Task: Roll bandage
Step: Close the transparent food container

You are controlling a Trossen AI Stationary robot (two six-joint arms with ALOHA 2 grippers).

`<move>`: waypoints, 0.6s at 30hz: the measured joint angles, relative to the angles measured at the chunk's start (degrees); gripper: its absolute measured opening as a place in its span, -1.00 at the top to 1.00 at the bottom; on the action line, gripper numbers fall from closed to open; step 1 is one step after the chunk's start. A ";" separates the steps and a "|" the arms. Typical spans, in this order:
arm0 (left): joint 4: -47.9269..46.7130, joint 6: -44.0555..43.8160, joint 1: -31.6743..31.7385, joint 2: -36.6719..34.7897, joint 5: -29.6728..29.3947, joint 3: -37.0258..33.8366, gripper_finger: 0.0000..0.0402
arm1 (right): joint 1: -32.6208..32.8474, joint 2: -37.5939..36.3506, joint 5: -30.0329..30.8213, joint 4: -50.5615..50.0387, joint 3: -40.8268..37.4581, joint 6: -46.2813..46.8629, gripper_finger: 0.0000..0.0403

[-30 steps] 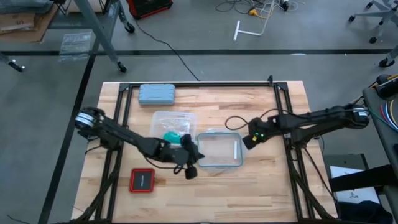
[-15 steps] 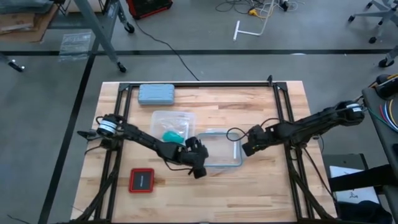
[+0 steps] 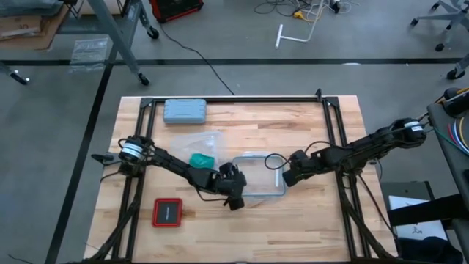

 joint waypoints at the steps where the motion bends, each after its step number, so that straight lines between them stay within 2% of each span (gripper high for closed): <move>1: 0.29 0.19 0.06 0.00 -0.02 -0.10 1.00 | 0.01 -0.05 -0.04 0.06 -0.03 -0.01 1.00; 18: 0.56 0.58 0.36 -3.14 0.63 0.88 1.00 | 0.15 0.27 0.28 1.74 -0.61 -1.03 1.00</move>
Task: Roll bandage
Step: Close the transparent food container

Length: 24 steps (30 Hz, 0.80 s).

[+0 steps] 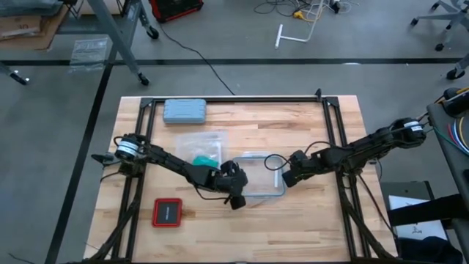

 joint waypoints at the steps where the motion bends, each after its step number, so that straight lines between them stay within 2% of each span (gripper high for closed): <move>1: 0.01 -0.08 0.00 -0.03 0.25 0.00 1.00 | 0.00 -0.02 0.02 0.17 -0.07 -0.14 1.00; 12: 0.23 -1.37 -0.02 -0.01 4.02 -0.02 1.00 | 3.64 -0.45 0.78 12.64 -1.89 1.82 1.00; 24: -0.82 -0.33 -0.09 -0.06 6.91 2.61 1.00 | 5.84 -0.48 1.92 12.22 -2.01 2.51 1.00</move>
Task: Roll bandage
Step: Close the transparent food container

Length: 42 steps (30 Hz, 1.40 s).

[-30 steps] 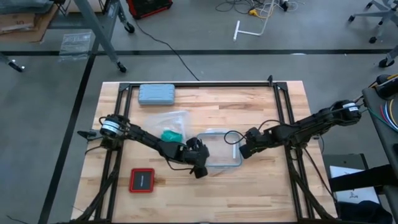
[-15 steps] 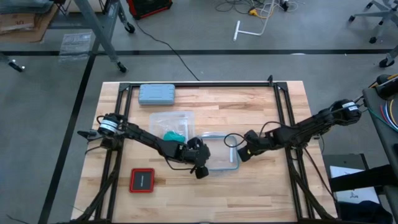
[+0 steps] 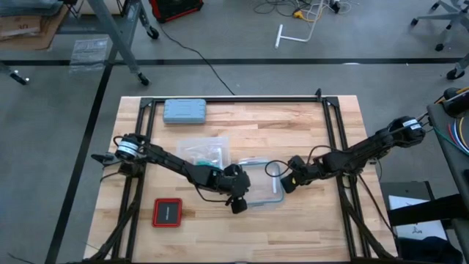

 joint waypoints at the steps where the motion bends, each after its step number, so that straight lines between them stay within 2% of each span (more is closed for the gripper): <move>1: -0.18 -0.02 0.00 -0.05 0.37 0.28 1.00 | 0.28 0.00 0.02 0.02 0.00 0.02 1.00; 4: -0.93 -0.01 -0.10 -0.23 0.90 1.15 1.00 | 0.93 0.00 0.00 0.06 0.00 0.00 1.00; 7: -0.57 0.43 -0.40 -0.31 5.57 2.37 1.00 | 1.99 -0.09 0.01 0.08 0.00 0.50 1.00; 9: -0.51 0.12 -0.54 -0.14 6.61 3.09 1.00 | 3.11 -0.09 0.00 0.07 0.00 1.11 1.00; 14: -0.91 -1.01 -0.45 1.03 3.59 2.62 1.00 | 7.44 -0.11 0.99 0.28 0.01 4.18 1.00; 18: -0.79 -1.41 -0.43 1.45 -1.27 1.71 1.00 | 10.99 -0.11 4.21 0.28 0.04 7.40 1.00; 25: -2.49 -1.27 -0.38 1.54 -0.58 0.99 1.00 | 16.07 -0.02 6.54 1.14 0.04 10.80 1.00; 28: -2.37 1.96 -0.49 1.50 0.28 0.99 1.00 | 18.77 0.00 7.38 2.41 0.04 8.41 1.00; 34: -2.36 15.11 -1.04 1.50 1.22 0.99 1.00 | 23.37 0.31 10.83 5.31 0.07 2.15 1.00; 37: -2.26 16.50 -0.92 1.48 1.25 0.99 1.00 | 24.39 1.25 12.81 5.37 0.07 6.53 1.00; 42: -2.35 16.55 -0.79 1.53 1.10 0.93 1.00 | 24.78 2.39 15.60 5.38 0.07 21.85 1.00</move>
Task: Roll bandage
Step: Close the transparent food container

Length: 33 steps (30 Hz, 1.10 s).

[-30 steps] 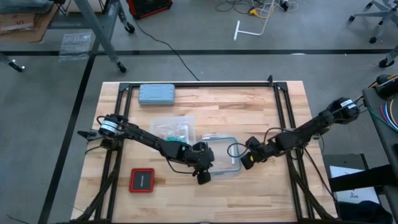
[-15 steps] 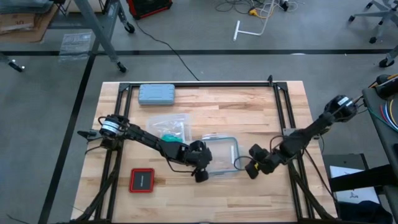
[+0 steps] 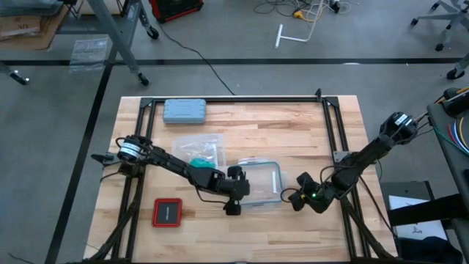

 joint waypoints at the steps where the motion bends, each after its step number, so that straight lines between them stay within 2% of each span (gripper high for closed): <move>1: 0.00 0.00 -0.04 0.09 0.00 0.00 1.00 | 0.00 0.10 0.89 0.07 0.00 1.81 1.00; 9: 0.01 -0.09 -0.04 1.12 0.68 -0.04 1.00 | 0.22 0.08 3.22 -0.02 0.00 7.34 0.93; 16: 0.07 0.00 0.05 1.48 0.66 -0.04 1.00 | 0.22 0.08 3.49 -0.35 0.00 7.74 0.60; 24: 0.28 -0.76 0.07 1.48 0.61 -1.49 1.00 | 0.04 0.08 4.95 -0.33 0.89 12.98 0.17; 33: 0.39 -0.01 0.12 1.48 0.61 -1.53 1.00 | -1.59 4.03 5.82 -4.06 4.13 19.11 -0.09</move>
